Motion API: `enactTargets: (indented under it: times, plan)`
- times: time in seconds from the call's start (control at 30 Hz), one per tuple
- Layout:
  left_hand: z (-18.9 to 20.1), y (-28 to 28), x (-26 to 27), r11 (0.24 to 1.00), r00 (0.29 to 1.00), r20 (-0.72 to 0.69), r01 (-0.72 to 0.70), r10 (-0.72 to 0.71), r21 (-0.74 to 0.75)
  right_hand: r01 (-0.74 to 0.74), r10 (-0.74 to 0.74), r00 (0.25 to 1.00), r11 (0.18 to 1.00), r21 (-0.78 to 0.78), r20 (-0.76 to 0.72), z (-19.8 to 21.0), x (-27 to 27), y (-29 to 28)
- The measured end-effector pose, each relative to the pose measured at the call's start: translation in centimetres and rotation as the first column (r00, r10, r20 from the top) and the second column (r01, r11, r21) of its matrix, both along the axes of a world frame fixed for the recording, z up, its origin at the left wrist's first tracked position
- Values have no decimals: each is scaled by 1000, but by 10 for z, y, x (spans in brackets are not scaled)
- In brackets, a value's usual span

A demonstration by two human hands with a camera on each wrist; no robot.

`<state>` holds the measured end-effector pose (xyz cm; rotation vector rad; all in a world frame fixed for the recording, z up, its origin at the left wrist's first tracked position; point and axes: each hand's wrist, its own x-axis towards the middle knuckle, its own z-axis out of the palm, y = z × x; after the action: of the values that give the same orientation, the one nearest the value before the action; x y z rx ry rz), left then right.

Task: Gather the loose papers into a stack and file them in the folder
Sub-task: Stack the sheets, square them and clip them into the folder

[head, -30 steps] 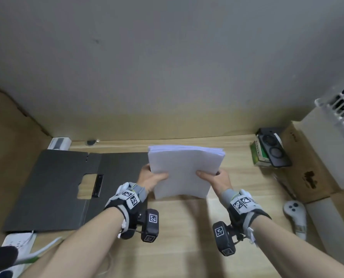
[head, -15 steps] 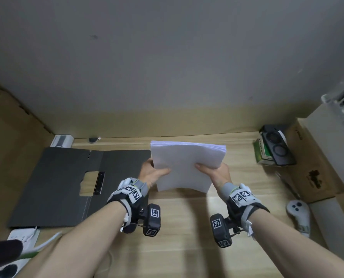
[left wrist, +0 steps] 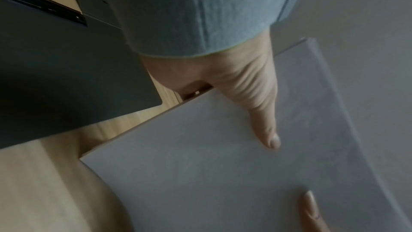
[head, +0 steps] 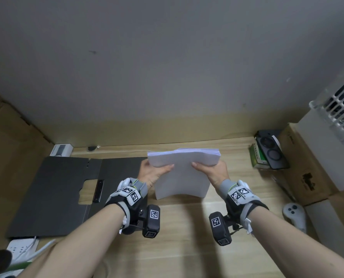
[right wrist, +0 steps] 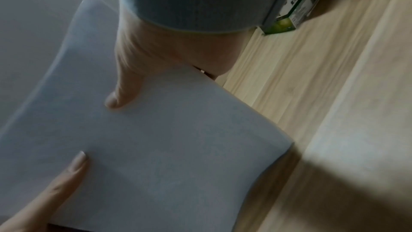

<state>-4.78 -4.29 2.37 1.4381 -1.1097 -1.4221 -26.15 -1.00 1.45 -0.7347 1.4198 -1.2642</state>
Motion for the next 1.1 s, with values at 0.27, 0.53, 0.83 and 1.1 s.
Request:
enactTargets:
  times: [0.27,0.53,0.83,1.1]
  plan:
    - [-11,3,-3,998,998,24,-60,60,-14,33,-33,999,999,31,3,-3,4,6]
    - [-34,10,-1,994,994,48,-105,103,44,39,-37,999,997,73,-26,-16,8,11]
    - [-33,11,2,997,998,-3,-60,60,38,55,-53,998,993,100,-22,-17,10,11]
    - [-48,18,7,996,999,22,-30,28,89,73,-69,997,991,115,-41,-26,13,10]
